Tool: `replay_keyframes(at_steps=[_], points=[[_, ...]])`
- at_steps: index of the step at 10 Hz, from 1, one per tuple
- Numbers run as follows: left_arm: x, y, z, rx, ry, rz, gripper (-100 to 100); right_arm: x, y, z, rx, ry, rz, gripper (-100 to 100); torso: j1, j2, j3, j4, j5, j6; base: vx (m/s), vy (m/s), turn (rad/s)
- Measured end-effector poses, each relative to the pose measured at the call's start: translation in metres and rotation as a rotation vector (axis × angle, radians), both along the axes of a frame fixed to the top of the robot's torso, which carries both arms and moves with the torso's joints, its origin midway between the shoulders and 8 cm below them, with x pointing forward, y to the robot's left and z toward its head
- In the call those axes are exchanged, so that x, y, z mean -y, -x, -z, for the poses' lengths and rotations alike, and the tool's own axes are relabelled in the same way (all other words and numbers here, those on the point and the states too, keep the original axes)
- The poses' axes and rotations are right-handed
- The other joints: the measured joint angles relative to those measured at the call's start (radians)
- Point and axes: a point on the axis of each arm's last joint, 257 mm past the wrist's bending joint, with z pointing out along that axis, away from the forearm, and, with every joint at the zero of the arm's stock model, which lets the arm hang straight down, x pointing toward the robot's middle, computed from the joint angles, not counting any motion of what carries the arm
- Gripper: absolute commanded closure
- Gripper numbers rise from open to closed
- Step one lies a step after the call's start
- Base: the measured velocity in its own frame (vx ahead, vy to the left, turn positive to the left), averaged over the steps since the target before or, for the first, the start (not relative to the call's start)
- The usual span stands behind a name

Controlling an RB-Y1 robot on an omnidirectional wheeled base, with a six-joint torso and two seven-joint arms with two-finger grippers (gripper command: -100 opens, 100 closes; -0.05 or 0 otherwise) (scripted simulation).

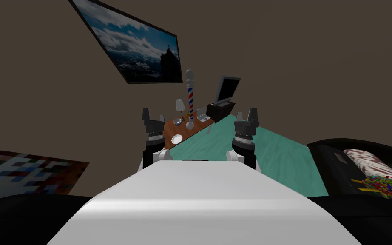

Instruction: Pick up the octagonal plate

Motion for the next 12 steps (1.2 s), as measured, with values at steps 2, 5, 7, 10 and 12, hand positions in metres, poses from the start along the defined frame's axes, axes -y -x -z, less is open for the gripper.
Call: replay_keyframes(at_steps=[2,5,7,10,12], points=[[0.002,-0.008,0.014,-0.036,-0.026,0.016,-100,0.000,0.000,0.000,0.000,0.000,0.000,0,0.000,-0.001,-0.001,0.000,0.000,0.000,0.028,-0.006,0.017],[0.003,-0.027,0.044,-0.111,-0.055,0.038,-100,0.000,0.000,0.000,0.000,0.000,0.000,0,0.000,-0.003,-0.002,-0.001,0.000,0.000,0.041,-0.005,0.022],[0.001,-0.041,0.069,-0.173,-0.069,0.047,-100,0.000,0.000,0.000,0.000,0.000,0.000,0,0.000,-0.004,-0.002,-0.001,0.000,0.000,0.051,-0.007,0.024],[-0.008,-0.055,0.098,-0.251,-0.076,0.051,-100,0.000,0.000,0.000,0.000,0.000,0.000,0,0.000,-0.003,-0.002,-0.001,0.000,0.000,0.030,-0.005,0.015],[-0.012,-0.061,0.117,-0.293,-0.076,0.051,-100,0.000,0.000,0.000,0.000,0.000,0.000,0,0.000,-0.002,-0.001,-0.001,0.000,0.000,0.036,-0.007,0.030]])
